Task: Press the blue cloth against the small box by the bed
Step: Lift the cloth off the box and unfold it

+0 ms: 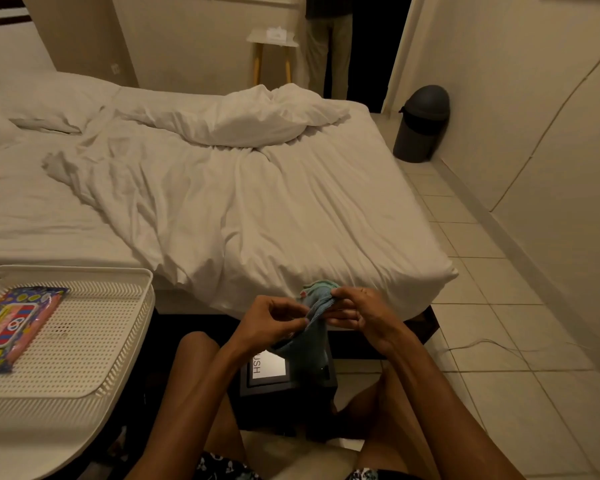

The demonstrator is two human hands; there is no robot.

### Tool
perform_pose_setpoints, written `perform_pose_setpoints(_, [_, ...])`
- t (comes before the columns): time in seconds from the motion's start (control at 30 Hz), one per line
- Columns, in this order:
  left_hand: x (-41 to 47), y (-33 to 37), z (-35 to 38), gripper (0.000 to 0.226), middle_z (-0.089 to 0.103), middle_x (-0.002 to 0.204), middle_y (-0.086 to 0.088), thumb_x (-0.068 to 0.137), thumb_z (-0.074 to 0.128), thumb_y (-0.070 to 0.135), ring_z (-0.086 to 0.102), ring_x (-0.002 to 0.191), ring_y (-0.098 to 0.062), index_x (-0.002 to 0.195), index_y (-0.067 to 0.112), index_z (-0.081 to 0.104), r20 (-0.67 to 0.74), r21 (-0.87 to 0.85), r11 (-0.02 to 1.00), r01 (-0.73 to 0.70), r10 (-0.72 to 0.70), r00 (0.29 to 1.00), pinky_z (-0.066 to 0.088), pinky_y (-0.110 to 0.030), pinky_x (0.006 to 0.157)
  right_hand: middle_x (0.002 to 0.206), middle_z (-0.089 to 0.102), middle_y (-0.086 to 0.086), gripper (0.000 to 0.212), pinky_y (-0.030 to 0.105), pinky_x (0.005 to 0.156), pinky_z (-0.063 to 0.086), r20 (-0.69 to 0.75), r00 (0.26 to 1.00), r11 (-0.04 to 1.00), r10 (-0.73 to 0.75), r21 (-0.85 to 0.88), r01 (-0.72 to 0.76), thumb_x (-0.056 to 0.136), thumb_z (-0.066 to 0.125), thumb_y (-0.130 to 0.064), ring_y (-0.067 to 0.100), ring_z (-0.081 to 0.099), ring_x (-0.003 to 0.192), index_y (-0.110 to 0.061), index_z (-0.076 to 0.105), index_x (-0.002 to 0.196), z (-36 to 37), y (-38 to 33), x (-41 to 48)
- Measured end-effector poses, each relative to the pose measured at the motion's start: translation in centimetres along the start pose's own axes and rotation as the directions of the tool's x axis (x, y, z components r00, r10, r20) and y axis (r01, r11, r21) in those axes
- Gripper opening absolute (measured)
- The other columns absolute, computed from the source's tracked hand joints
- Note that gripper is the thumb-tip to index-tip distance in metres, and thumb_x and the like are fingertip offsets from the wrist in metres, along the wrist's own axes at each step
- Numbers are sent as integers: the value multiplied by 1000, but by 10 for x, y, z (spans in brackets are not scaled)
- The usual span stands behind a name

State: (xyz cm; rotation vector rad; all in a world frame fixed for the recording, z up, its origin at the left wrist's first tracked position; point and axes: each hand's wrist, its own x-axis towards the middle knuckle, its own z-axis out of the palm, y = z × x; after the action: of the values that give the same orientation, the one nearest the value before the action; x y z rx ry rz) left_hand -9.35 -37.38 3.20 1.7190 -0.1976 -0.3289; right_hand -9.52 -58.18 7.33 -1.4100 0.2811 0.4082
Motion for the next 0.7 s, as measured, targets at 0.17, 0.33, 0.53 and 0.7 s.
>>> perform_pose_setpoints(0.17, [-6,-10,-6,20,78,85,-8,78,79,2,75,78,-23,96,10,78,68,215,977,17,-33,997,62,-35,70,89,77,20,14,33,71,64,-43,996,995,-74,57,76,93,63,-13,27,75,78,0,68,97,-1,-19,-7])
perform_pose_setpoints(0.33, [-8,8,-15,13,74,84,-14,83,72,-1,70,65,-17,86,12,75,-92,268,942,202,-183,979,61,-34,64,85,77,18,13,34,72,64,-105,989,993,-109,31,113,93,62,-12,28,76,77,0,67,95,-5,-39,-20])
perform_pose_setpoints(0.53, [9,95,-42,11,75,91,-17,84,74,9,73,69,-23,93,4,70,-195,384,844,374,-322,926,63,-31,65,83,78,13,19,35,69,62,-227,971,997,-71,-48,62,93,58,-19,26,75,75,-4,66,100,-19,-56,-40])
perform_pose_setpoints(0.7, [22,162,-47,24,72,102,-13,90,65,4,71,78,-19,113,0,66,-116,399,835,378,-363,925,62,-26,68,82,76,12,21,33,66,59,-303,945,988,-126,-124,92,92,52,-20,24,71,69,-5,66,99,-14,-73,-55])
